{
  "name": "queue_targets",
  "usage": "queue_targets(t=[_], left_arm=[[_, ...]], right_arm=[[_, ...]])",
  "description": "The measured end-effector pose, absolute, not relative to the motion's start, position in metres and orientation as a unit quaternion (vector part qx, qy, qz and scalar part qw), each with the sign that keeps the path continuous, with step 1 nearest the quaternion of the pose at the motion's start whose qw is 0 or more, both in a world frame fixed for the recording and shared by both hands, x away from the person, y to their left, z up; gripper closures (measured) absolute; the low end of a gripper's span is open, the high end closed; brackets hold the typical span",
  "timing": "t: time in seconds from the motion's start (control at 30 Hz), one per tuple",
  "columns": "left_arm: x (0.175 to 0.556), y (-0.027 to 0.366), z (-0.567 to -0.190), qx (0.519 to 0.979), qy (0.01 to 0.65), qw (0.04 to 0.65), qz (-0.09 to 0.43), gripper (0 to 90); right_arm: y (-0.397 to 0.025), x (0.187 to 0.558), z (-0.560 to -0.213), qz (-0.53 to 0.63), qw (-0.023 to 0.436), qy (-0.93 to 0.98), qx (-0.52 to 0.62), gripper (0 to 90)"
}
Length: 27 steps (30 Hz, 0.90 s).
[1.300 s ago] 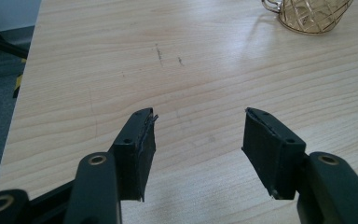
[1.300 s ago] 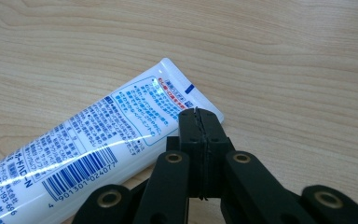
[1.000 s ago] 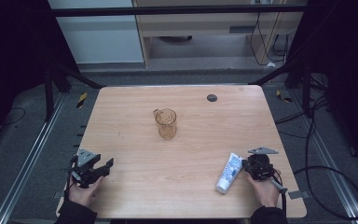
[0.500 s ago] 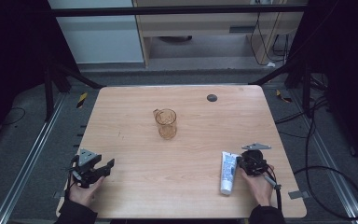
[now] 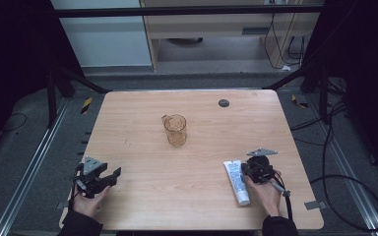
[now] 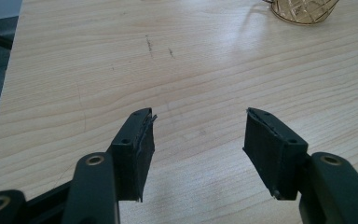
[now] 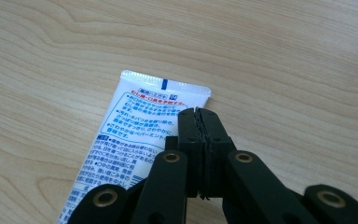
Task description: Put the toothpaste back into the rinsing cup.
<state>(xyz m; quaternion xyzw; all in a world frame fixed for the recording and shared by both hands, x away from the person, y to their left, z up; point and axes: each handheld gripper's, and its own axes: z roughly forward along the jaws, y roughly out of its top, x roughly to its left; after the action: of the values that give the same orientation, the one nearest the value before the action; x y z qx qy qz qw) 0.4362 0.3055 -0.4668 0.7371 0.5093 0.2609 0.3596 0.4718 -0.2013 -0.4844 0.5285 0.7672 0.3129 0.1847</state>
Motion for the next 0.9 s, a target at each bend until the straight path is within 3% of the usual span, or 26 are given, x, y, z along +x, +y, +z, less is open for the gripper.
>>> queue_targets(t=[0.9], left_arm=[[0.436,0.305,-0.467,0.739,0.506,0.360,0.262,41.0]], right_arm=[[-0.183,0.471,-0.482,0.324,0.165,0.787,0.498,86.9]])
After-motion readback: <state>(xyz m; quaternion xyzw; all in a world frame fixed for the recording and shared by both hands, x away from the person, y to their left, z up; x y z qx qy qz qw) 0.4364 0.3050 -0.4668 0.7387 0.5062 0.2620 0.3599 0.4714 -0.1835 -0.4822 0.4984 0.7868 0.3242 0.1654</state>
